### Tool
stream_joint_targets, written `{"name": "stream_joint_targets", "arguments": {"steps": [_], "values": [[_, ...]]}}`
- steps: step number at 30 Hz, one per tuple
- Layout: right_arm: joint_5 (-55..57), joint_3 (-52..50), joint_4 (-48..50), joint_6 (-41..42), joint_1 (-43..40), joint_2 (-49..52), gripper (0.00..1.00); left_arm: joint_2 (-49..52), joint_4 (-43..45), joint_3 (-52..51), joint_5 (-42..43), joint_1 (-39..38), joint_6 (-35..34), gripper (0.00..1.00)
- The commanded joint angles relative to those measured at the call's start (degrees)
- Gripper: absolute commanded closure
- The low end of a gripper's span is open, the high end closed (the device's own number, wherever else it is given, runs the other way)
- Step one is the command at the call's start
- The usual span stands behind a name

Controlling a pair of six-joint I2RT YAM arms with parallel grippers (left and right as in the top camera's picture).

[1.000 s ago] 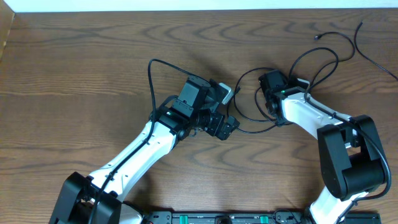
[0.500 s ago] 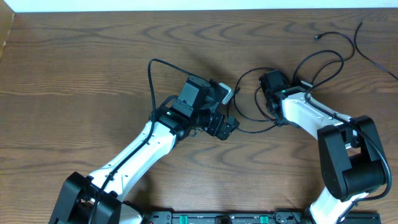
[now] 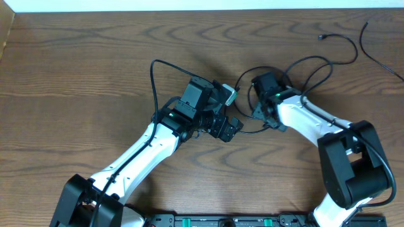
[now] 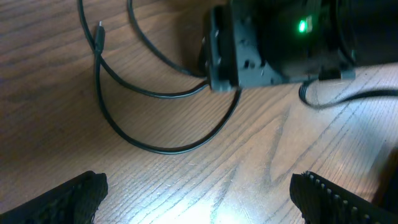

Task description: Untangle cables

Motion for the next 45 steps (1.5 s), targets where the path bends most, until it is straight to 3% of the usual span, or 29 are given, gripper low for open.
{"name": "stream_joint_targets", "arguments": {"steps": [1,10,13,16,17,28,34,37,41,45], "values": [[-20.2,-8.1,-0.2,3.2,3.0,10.0,0.28,0.2,0.0,0.2,-0.3,0.1,1.0,0.01],[-11.6,-11.9,3.8,4.0,4.8,10.0,0.41,0.2,-0.1,0.2,-0.3,0.1,1.0,0.01],[-8.3,-13.7,5.1,4.5,4.6,10.0,0.59,0.2,-0.1,0.2,-0.3,0.1,1.0,0.01],[-6.0,-15.5,7.5,5.0,4.4,10.0,0.92,0.2,-0.2,0.2,-0.3,0.1,1.0,0.01],[-5.7,-16.0,8.3,5.0,4.3,10.0,0.99,0.2,-0.3,0.2,-0.3,0.1,1.0,0.01],[1.8,-15.2,9.2,2.7,3.3,7.8,0.99,0.2,-0.5,0.2,-0.3,0.2,1.0,0.01],[1.8,-10.4,3.7,-7.6,-0.9,-2.8,0.99,0.0,2.2,0.2,-1.0,0.2,1.8,0.01],[1.0,-7.0,0.7,-15.0,-4.0,-10.2,0.99,-0.9,3.3,0.2,-5.2,0.2,1.8,0.01],[-3.5,0.3,-4.9,-27.1,-10.2,-20.5,0.99,-4.0,3.4,0.2,-12.3,0.2,1.6,0.02],[-5.0,10.6,-12.0,-36.6,-16.5,-26.1,0.99,-5.8,2.7,0.2,-13.9,0.2,1.6,0.02]]}}
